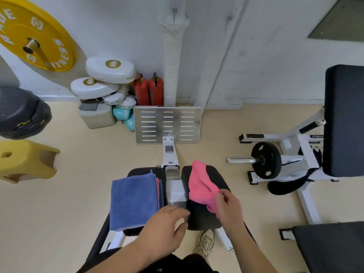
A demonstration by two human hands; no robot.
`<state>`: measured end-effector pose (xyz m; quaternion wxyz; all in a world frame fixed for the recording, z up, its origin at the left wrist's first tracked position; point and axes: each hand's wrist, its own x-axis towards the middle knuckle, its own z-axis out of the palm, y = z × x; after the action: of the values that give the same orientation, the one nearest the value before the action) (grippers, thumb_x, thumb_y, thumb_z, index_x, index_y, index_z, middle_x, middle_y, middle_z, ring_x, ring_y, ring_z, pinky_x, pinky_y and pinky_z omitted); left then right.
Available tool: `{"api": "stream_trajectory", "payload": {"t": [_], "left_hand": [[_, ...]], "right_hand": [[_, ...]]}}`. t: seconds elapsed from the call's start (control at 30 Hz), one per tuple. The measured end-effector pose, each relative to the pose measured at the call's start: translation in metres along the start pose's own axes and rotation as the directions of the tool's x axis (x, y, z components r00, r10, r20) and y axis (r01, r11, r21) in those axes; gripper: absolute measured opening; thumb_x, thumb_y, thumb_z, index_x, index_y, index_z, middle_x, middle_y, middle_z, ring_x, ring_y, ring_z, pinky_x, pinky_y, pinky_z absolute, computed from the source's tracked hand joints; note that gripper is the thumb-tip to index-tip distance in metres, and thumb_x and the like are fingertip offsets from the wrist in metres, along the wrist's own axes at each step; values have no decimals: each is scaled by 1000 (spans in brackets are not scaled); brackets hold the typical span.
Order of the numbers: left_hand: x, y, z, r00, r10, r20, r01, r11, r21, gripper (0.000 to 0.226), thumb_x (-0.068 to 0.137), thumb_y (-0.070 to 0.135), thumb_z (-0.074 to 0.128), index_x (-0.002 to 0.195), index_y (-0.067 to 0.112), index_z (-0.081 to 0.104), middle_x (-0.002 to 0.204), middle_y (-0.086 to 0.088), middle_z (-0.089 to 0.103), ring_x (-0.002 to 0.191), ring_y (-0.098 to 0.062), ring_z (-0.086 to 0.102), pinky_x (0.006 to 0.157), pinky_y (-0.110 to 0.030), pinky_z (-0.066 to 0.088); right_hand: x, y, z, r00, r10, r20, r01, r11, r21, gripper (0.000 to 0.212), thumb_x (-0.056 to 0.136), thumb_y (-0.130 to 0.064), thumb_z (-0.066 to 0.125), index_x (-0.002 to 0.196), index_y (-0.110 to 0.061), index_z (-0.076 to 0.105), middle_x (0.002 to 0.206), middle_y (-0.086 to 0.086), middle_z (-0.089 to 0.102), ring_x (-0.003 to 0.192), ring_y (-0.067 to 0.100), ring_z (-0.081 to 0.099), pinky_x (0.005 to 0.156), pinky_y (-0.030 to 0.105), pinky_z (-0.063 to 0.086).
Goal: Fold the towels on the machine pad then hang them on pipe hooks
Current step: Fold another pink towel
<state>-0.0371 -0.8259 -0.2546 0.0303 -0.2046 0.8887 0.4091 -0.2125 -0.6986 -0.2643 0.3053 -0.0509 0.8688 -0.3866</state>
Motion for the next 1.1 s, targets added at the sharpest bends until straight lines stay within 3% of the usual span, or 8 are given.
{"api": "stream_trajectory", "payload": {"t": [0.1,0.23,0.33,0.5,0.63,0.8,0.93,1.1], "left_hand": [[17,21,-3,1000,17,-5,-18,998,-67,36,95,29,56,130,33,64,122,19,64,109,2,58,85,2,36],[43,59,-13,985,122,-122,-137,982,-129,43,95,18,60,137,29,60,141,21,53,128,10,47,106,-5,35],[58,97,-16,956,287,-59,-290,954,-68,48,94,20,58,140,34,57,141,23,56,133,8,45,114,-14,34],[67,156,-8,968,249,-22,-250,960,-126,42,88,34,64,129,43,61,106,20,65,104,2,59,92,-13,46],[63,196,9,987,157,-30,-160,967,-199,36,82,40,73,117,43,67,90,11,69,88,-7,65,82,-28,56],[57,225,31,975,119,-185,-125,992,-23,40,81,57,67,118,42,67,93,14,73,89,-2,66,82,-20,52],[44,239,45,989,19,-147,-13,999,43,16,80,38,76,96,35,73,85,13,70,84,-2,62,74,-19,49],[23,242,56,969,-196,-153,189,980,-59,18,76,39,84,75,28,69,74,4,68,68,-11,61,65,-25,48]], "right_hand": [[-27,-25,-37,995,-96,25,94,995,40,28,99,-6,50,81,-17,69,64,-2,57,60,10,51,53,16,41],[-62,-53,-94,957,-189,220,227,961,-160,27,94,-12,52,83,-21,75,73,8,68,61,16,60,62,33,52],[-76,-62,-129,919,-250,306,342,891,-299,25,96,-19,51,91,-21,75,76,5,71,71,20,65,70,37,54],[-75,-50,-183,850,-501,161,524,775,-354,23,96,-25,57,104,-37,75,97,-24,74,97,0,67,83,25,55],[-66,-31,-227,787,-602,133,611,733,-300,20,100,-24,50,94,-35,66,92,-19,65,97,6,62,81,23,51],[-54,-6,-270,633,-770,83,759,596,-261,19,100,-15,47,96,-18,66,95,-16,58,94,7,59,81,14,42],[-45,7,-307,743,-666,-68,648,741,-176,19,103,-14,45,99,-24,61,83,-14,64,82,-1,60,67,12,44],[-5,40,-336,869,-466,-168,412,868,-278,15,105,-27,43,104,-27,59,78,-11,63,76,14,63,73,40,53]]}}
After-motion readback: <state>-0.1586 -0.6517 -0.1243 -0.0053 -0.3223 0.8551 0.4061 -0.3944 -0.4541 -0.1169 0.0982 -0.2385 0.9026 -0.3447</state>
